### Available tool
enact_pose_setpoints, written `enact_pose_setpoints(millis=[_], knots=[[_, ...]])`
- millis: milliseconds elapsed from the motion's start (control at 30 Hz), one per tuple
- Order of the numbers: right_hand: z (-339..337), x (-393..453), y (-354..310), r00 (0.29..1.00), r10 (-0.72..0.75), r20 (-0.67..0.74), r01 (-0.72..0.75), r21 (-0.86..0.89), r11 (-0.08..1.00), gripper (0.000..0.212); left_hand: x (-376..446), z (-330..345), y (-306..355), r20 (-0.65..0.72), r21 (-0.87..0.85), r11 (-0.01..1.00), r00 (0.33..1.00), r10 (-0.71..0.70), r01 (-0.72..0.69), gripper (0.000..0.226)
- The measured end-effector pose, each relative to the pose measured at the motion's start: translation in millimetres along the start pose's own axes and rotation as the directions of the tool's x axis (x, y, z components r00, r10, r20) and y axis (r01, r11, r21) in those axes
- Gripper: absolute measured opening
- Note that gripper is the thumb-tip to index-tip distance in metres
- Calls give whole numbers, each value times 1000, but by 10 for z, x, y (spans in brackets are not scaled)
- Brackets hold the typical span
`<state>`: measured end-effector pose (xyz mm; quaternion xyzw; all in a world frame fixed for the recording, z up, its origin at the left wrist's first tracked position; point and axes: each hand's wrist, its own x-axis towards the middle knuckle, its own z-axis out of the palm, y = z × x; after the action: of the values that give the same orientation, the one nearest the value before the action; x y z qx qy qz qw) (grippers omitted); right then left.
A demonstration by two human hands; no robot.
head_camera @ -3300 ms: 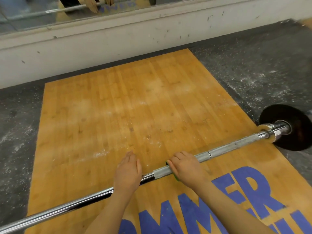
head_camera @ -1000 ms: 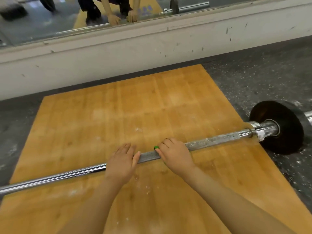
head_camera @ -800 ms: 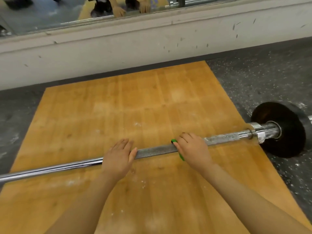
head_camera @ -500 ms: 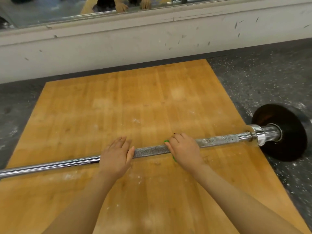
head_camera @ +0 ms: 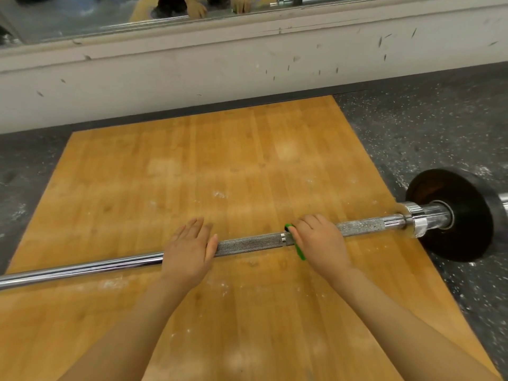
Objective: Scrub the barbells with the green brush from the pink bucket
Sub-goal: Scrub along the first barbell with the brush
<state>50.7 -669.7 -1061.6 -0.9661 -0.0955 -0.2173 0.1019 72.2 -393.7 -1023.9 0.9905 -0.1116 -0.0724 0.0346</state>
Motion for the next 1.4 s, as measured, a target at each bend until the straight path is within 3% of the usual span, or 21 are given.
enact_pose_setpoints(millis=[167, 367, 500, 600, 800, 900, 1000, 1067, 1233, 1400], knots=[[-56, -10, -31, 999, 20, 30, -20, 5, 1000, 45, 279, -86, 415, -25, -117, 992, 999, -42, 39, 54], [-108, -117, -85, 996, 54, 67, -54, -2, 999, 42, 331, -10, 630, 167, -143, 971, 971, -169, 194, 51], [-196, -255, -152, 990, 100, 96, -104, 34, 994, 43, 198, 6, 631, 237, -127, 974, 959, -155, 189, 53], [-289, -387, -179, 992, 89, 95, -94, 57, 994, 44, 24, 28, 664, 202, -134, 974, 967, -153, 182, 54], [-448, -480, -405, 980, 199, -22, -191, 195, 962, 42, -319, 80, 699, 161, -149, 975, 977, -138, 162, 52], [-433, -444, -603, 986, 159, 47, -164, 135, 977, 44, -374, 54, 657, 96, -172, 973, 985, -141, 156, 49], [-342, -511, -751, 974, 93, 205, -110, 72, 991, 48, -437, 71, 640, 71, -168, 976, 989, -131, 141, 47], [-319, -589, -768, 973, 71, 221, -80, 33, 996, 46, -505, 97, 649, 66, -183, 975, 991, -118, 128, 46], [-384, -761, -597, 990, -25, 141, 23, 19, 1000, 39, -596, 97, 655, 53, -196, 976, 994, -91, 100, 45], [-550, -948, -115, 997, 38, 62, -38, 9, 999, 45, -630, 103, 660, 97, -194, 974, 991, -96, 113, 47]])
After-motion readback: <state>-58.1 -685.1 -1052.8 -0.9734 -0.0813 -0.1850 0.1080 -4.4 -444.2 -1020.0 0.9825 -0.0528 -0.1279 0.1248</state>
